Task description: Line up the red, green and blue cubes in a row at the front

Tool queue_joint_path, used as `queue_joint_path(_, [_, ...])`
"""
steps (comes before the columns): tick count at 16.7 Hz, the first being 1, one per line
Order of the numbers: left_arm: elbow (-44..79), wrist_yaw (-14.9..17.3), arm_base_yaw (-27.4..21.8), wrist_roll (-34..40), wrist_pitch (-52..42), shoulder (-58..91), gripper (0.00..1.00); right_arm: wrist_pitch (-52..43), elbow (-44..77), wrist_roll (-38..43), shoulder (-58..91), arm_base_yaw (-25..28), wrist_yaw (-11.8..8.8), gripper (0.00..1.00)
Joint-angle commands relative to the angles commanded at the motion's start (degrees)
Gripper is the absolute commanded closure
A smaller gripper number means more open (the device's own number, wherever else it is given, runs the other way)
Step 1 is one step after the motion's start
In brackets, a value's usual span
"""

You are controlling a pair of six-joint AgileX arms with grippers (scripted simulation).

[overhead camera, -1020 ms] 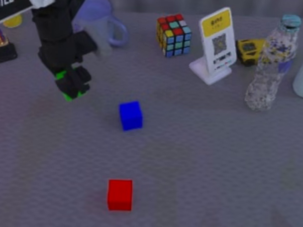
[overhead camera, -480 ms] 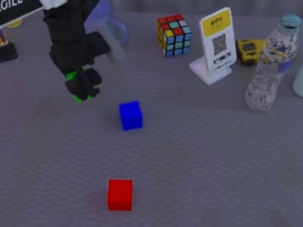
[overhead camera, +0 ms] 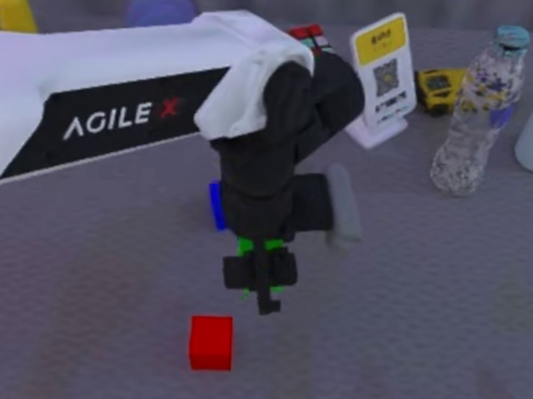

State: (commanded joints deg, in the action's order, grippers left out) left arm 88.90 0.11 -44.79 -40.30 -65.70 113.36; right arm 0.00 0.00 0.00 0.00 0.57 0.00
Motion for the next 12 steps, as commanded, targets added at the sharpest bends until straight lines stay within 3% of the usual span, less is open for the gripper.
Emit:
queue_joint_path(4, [-5.00,-0.17,-5.86,0.72,1.36,-4.27,1.00,0.00,0.00,0.00,0.00,0.00,0.00,0.00])
queue_joint_path(12, [-7.63,-0.18,-5.70,0.79,5.50,-2.72,1.00,0.00,0.00,0.00,0.00,0.00,0.00,0.00])
